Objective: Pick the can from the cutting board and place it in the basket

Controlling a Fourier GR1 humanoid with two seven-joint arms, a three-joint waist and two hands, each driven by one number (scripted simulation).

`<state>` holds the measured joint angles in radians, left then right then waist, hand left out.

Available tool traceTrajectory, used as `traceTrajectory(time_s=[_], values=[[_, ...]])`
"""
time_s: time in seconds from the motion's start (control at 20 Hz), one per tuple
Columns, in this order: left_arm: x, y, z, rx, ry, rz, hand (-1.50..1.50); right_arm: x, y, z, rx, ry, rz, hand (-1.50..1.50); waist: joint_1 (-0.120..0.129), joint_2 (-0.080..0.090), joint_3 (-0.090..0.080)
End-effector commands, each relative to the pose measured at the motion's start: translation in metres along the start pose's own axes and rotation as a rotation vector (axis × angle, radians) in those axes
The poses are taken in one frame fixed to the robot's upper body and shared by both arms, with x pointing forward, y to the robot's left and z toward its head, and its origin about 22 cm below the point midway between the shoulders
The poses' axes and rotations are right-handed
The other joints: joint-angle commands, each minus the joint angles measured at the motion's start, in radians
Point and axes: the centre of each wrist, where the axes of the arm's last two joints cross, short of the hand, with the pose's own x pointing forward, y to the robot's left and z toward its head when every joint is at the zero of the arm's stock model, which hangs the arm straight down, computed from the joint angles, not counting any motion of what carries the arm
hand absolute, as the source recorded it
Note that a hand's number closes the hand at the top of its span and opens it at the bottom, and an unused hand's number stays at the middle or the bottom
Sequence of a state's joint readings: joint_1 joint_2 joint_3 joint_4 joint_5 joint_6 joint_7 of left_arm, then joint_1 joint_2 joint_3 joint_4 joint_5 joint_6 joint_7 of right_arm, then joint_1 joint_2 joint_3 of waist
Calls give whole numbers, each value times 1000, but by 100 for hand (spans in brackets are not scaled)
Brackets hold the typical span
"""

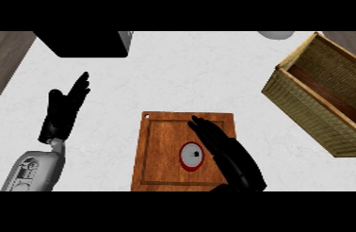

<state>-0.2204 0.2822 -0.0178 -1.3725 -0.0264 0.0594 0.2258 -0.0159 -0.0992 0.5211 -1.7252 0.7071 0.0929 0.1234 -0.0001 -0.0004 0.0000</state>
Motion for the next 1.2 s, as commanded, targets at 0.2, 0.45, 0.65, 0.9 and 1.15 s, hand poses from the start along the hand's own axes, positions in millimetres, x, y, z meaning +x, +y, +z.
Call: traceTrajectory(time_s=[0.2,0.45,0.65,0.9,1.15], values=[[-18,3,2,1,12,1,0,5,14,-15,63,56,3,-150,0,0,0],[-6,-1,8,-16,-11,11,0,0,28,-26,56,55,-3,-150,2,0,0],[-5,8,11,-6,-3,-8,0,-7,38,0,52,44,-8,-150,-1,0,0],[-10,-2,10,0,0,2,0,-21,38,-40,49,43,17,-150,2,1,0],[1,7,1,2,5,0,0,-18,35,-30,30,-16,148,150,0,0,0]])
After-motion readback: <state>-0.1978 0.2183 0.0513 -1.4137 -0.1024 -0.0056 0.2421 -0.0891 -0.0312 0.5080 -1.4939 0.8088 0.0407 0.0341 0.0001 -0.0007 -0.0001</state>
